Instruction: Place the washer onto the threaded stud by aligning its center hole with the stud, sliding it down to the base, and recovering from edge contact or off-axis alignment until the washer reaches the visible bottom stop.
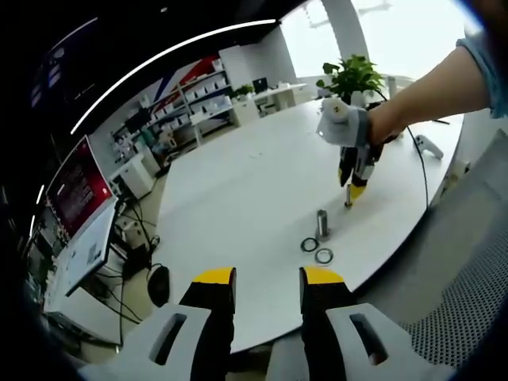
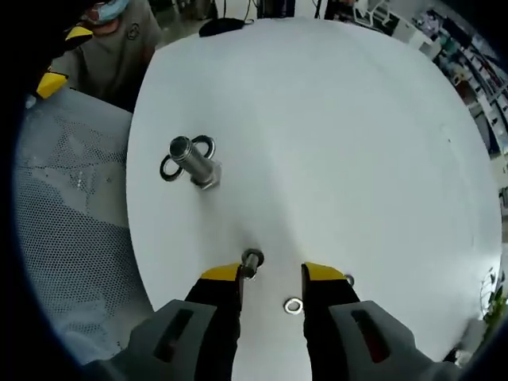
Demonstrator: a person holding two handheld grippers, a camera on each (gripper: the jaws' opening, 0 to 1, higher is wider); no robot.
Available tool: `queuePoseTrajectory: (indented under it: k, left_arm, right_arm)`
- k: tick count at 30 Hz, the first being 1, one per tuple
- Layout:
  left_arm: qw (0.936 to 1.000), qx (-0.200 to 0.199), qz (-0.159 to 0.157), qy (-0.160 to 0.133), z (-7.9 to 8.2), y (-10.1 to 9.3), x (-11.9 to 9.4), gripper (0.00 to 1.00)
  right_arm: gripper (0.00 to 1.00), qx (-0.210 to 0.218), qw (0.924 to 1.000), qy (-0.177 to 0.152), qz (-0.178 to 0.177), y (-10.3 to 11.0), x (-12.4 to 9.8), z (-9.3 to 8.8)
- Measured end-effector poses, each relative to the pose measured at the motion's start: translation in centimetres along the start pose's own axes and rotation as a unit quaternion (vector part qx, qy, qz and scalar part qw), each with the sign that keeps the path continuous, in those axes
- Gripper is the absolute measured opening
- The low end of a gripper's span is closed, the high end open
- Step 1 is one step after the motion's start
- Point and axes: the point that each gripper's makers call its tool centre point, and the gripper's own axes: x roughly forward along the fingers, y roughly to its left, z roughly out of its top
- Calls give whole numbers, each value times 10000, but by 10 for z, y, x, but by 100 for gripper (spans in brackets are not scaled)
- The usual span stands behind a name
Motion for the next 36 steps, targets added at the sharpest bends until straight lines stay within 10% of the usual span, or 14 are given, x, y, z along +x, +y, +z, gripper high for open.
queuePoseTrajectory:
  k: [36]
  left_arm:
    - [9999,106,-16,67,-2,-3,-1,30]
  right_arm:
    - [29,738,9972,-122,-6,-20,-17,-83]
